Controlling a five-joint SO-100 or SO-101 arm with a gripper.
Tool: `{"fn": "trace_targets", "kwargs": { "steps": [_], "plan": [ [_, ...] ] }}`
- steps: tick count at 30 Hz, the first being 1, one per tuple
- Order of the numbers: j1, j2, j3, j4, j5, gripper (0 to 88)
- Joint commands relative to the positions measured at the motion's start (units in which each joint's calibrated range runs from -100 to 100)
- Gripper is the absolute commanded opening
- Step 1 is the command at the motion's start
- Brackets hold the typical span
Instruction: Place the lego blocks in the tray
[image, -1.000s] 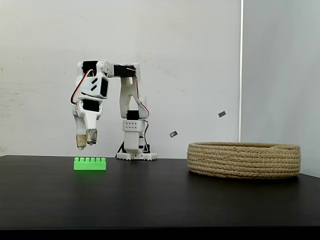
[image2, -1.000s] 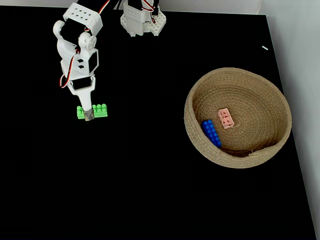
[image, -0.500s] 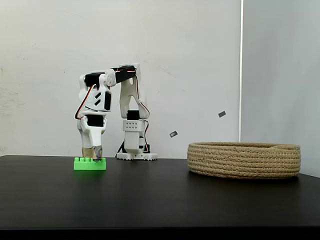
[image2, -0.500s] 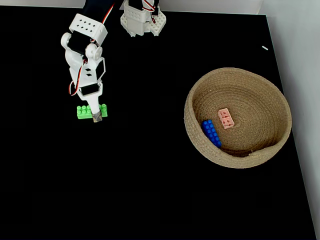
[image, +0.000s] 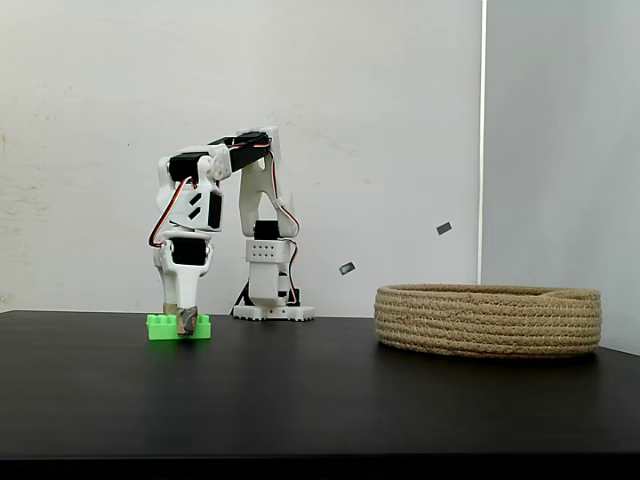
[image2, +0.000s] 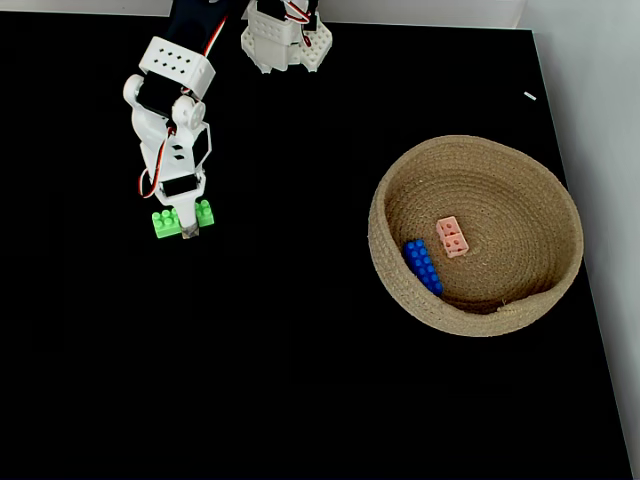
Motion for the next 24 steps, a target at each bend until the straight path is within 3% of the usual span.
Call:
{"fn": "trace_targets", "kwargs": {
  "steps": [1, 12, 19, 24],
  "plan": [
    [-0.4, 0.3, -2.7, -0.7, -0.4, 0.0],
    [-4.2, -10.4, -15.4, 8.2, 1.8, 0.0],
    [-18.6, -20.6, -23.8, 10.9, 2.8, 0.0],
    [-31.4, -25.5, -22.2, 7.1, 3.5, 0.0]
  ]
}}
